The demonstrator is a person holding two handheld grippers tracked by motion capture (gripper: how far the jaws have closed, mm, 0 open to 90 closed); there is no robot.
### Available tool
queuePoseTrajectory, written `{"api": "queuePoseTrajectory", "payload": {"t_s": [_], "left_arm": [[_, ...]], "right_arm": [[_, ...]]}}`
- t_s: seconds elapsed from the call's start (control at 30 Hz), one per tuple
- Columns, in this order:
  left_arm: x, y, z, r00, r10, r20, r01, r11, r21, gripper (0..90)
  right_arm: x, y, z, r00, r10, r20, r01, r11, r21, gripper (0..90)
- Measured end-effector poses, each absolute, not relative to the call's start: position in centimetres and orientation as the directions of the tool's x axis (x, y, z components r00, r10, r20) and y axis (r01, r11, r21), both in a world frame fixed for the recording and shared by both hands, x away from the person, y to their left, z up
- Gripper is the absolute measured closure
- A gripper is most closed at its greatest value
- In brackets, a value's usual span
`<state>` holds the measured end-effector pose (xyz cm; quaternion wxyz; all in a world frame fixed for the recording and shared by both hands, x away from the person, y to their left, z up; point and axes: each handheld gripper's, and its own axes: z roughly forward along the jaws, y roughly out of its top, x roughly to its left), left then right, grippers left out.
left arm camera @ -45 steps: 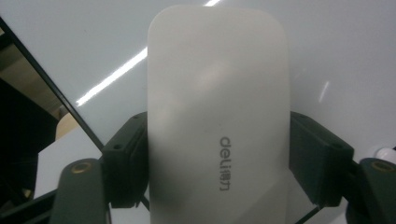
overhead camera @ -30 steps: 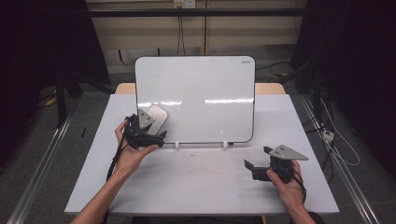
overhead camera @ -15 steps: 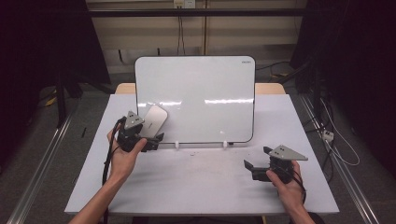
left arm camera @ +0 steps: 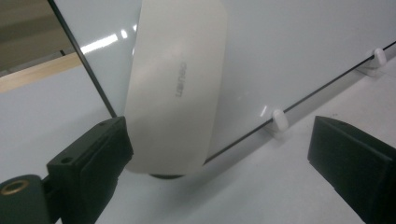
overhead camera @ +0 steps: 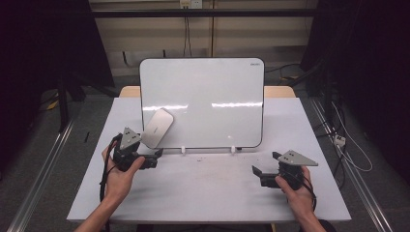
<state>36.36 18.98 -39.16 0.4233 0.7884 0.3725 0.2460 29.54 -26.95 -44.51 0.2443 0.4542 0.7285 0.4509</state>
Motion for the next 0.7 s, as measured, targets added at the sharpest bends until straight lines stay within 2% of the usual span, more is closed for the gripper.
{"api": "queuePoseTrajectory", "payload": {"t_s": [0.53, 0.7], "left_arm": [[33.8, 20.9, -41.3, 0.562, 0.826, 0.044, 0.404, -0.320, 0.857, 5.4], [33.3, 21.3, -41.9, 0.551, 0.835, 0.010, 0.420, -0.287, 0.861, 5.3]], "right_arm": [[29.5, -27.0, -44.5, -0.467, 0.883, 0.051, 0.441, 0.182, 0.879, 7.3], [29.5, -27.1, -44.5, -0.463, 0.885, 0.052, 0.441, 0.179, 0.879, 7.3]]}}
